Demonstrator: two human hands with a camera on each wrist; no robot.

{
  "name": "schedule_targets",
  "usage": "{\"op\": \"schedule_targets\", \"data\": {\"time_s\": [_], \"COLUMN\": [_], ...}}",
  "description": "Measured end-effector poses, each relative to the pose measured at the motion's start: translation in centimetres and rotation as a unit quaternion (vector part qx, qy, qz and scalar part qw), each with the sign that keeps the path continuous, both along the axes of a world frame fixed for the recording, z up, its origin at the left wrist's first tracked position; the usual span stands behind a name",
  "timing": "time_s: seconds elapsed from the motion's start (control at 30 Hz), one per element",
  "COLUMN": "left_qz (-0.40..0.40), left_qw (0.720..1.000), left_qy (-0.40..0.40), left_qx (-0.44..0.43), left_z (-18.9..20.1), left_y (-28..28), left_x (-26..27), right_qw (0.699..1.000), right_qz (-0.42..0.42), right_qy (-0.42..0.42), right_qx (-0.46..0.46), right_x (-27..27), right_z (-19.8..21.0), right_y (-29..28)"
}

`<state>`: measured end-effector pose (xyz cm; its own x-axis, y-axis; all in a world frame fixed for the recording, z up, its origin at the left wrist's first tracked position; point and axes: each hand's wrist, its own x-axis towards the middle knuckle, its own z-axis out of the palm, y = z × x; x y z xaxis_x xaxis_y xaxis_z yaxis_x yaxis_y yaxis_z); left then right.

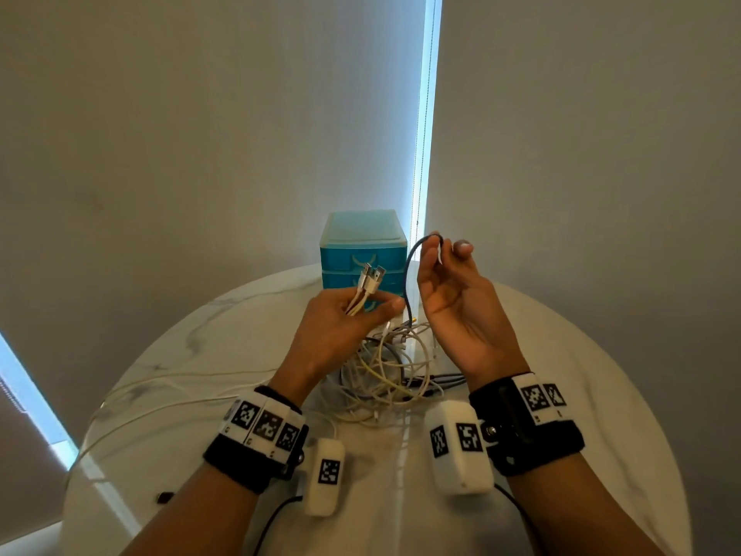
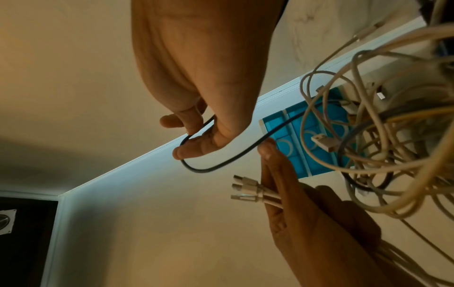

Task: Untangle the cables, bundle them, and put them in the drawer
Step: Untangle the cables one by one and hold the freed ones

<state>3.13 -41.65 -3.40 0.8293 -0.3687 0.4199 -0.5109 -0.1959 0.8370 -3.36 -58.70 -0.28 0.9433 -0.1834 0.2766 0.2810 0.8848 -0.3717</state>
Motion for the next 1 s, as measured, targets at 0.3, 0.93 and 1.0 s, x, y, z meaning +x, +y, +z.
{"op": "schedule_targets", "data": {"time_s": [0.3, 0.93, 1.0], "left_qz": [0.015, 0.079, 0.048], "left_qw": [0.999, 0.997, 0.985], "left_qy": [-0.021, -0.006, 0.030], "left_qx": [-0.032, -0.013, 0.161], "left_z": [0.2, 1.6, 0.9], "left_y": [-0.3, 2.6, 3.1], "left_x": [-0.4, 0.9, 1.6], "right_qw": [1.000, 0.587, 0.611], "right_qz": [-0.006, -0.365, -0.425], "right_qy": [-0.018, 0.133, 0.148], "right_qx": [-0.024, -0.710, -0.651], "right_x": [-0.1, 2.6, 2.6], "right_z": [-0.1, -4.8, -4.1], "right_y": [-0.1, 0.7, -0.3]}}
